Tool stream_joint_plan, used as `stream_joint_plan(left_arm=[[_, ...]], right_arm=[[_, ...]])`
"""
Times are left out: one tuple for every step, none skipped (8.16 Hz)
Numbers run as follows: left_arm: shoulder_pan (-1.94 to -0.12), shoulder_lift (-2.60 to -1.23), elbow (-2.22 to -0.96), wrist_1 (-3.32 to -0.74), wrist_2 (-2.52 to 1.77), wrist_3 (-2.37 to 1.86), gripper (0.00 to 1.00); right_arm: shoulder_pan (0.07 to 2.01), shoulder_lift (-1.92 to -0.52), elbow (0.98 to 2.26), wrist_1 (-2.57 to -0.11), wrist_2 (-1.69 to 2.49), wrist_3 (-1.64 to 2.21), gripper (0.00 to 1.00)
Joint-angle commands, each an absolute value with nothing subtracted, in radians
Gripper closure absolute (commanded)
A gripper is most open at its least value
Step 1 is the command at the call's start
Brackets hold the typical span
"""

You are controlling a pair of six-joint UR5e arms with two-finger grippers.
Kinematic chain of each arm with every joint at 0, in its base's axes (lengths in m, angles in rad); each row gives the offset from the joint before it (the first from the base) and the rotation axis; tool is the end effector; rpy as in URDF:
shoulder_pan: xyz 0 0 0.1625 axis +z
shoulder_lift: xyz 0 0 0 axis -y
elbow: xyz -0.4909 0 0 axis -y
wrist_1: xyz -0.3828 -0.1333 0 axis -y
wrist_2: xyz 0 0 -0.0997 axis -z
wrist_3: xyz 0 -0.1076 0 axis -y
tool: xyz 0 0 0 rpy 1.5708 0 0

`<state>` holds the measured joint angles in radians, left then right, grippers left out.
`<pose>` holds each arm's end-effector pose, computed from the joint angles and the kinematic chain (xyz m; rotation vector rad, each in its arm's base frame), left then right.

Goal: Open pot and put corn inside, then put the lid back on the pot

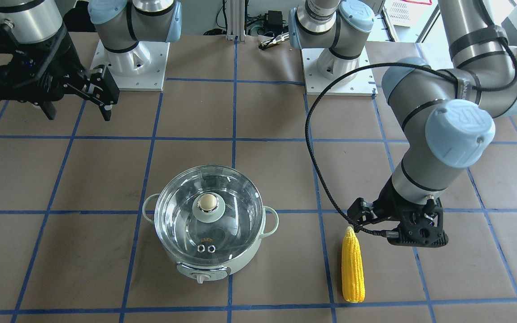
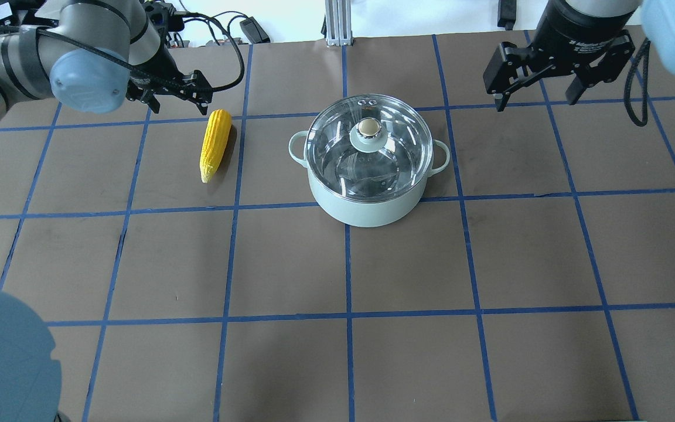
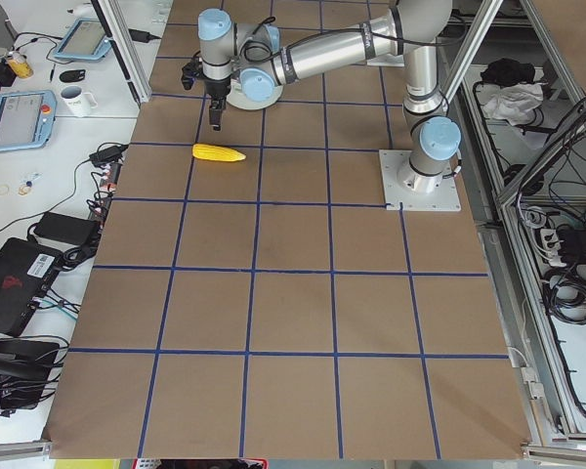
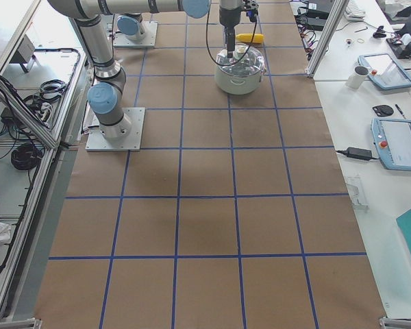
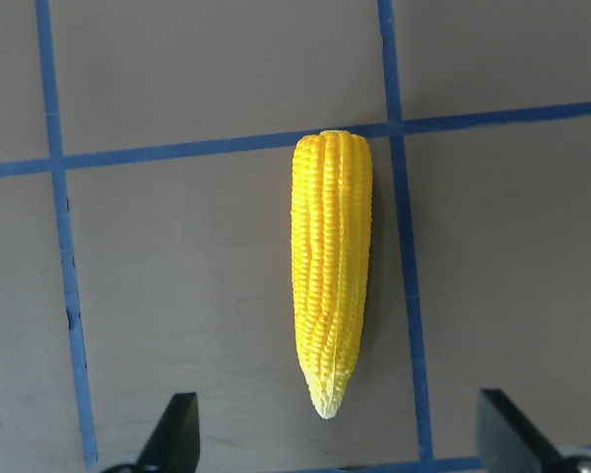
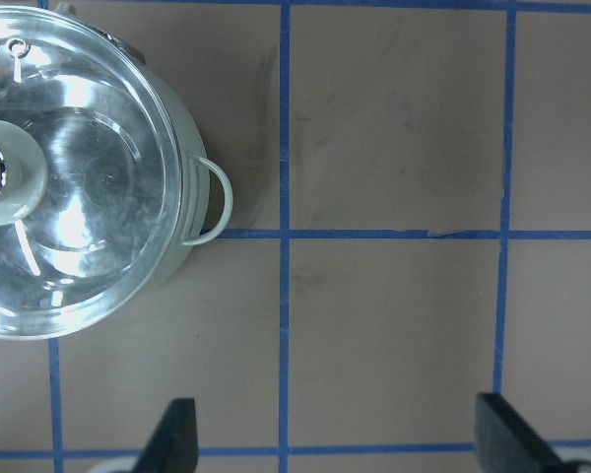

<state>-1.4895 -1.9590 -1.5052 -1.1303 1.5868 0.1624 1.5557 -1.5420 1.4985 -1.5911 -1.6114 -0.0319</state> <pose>-0.0775 -0.6690 0.4004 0.1245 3.1038 -0.1789 0.1213 -0.5048 0.5689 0.0240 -3.0979 0.0974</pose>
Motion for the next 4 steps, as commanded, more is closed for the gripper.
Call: stream_joint_plan(left_arm=[[-1.489, -2.090, -1.523, -0.996, 1.586, 0.195, 0.00], [-1.489, -2.158, -1.523, -0.927, 1.585, 0.195, 0.00], [-1.489, -2.184, -1.523, -0.910, 1.585, 0.189, 0.00], [-1.489, -2.209, -1.523, -0.896, 1.583, 0.189, 0.00]], right_arm=[[1.697, -1.406, 1.464, -1.724, -1.556, 0.169, 0.00], [1.814, -1.347, 1.457, -1.805, -1.563, 0.325, 0.00], [1.892, -1.277, 1.456, -1.909, -1.572, 0.425, 0.00], [1.896, -1.228, 1.456, -1.964, -1.571, 0.434, 0.00]])
